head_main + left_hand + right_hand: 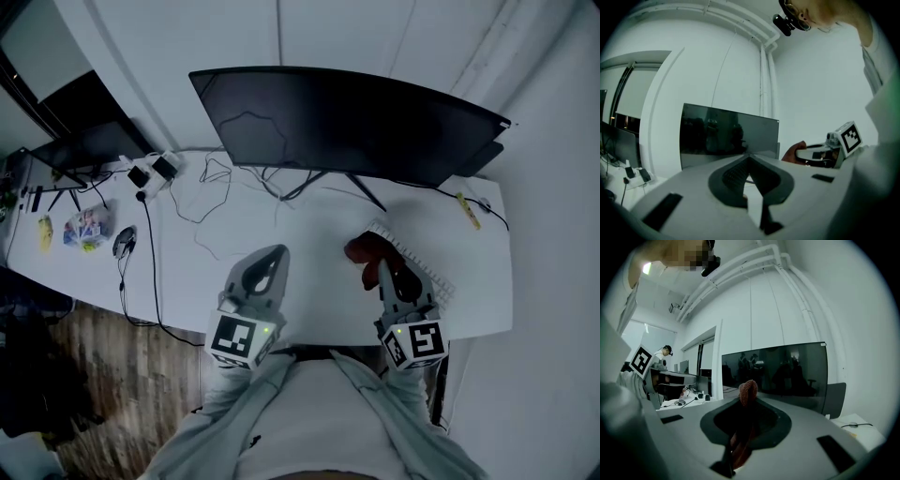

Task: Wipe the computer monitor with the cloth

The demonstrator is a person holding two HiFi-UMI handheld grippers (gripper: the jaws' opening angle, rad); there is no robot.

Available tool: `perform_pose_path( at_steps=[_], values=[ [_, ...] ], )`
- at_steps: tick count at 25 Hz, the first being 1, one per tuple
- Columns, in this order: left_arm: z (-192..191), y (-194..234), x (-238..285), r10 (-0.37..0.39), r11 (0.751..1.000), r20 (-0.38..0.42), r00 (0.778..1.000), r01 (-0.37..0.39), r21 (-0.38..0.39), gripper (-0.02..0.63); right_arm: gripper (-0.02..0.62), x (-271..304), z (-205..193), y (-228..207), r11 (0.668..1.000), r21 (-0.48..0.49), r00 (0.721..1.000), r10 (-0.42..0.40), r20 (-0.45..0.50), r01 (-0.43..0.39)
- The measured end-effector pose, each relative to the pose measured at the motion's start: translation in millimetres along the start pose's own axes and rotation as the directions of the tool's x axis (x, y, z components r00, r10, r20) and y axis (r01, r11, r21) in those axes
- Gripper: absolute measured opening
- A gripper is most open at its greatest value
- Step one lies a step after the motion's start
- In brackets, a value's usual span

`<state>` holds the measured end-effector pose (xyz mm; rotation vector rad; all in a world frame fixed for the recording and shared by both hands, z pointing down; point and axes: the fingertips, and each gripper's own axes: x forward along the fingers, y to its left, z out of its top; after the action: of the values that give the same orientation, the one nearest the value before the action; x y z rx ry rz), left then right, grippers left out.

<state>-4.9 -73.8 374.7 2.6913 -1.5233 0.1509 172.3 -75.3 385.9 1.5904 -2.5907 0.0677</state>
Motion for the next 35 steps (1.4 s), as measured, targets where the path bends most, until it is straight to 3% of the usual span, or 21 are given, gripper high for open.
perform_pose_path(
  at_steps=[6,13,18,26,35],
  values=[
    [21,11,39,0.050,0.999,0.029,0.998,-0.050,0.004,0.021,0.043,39,27,-38,0.999,-0.025,0.998,0.037,0.051,-0.036],
    [24,24,51,0.098,0.995,0.021,0.995,-0.098,-0.019,0.020,0.043,62,47,-48,0.995,-0.060,0.993,0.088,0.078,-0.083],
    [28,30,56,0.069,0.998,0.022,0.997,-0.069,0.000,0.020,0.043,73,56,-42,0.993,-0.069,0.991,0.101,0.092,-0.095],
    [29,52,49,0.095,0.995,0.019,0.995,-0.094,-0.020,0.020,0.043,118,76,-9,0.979,-0.097,0.974,0.190,0.120,-0.179],
    [19,102,8,0.218,0.976,0.018,0.976,-0.218,-0.006,0.021,0.043,193,102,78,0.917,-0.176,0.910,0.384,0.155,-0.358]
  ],
)
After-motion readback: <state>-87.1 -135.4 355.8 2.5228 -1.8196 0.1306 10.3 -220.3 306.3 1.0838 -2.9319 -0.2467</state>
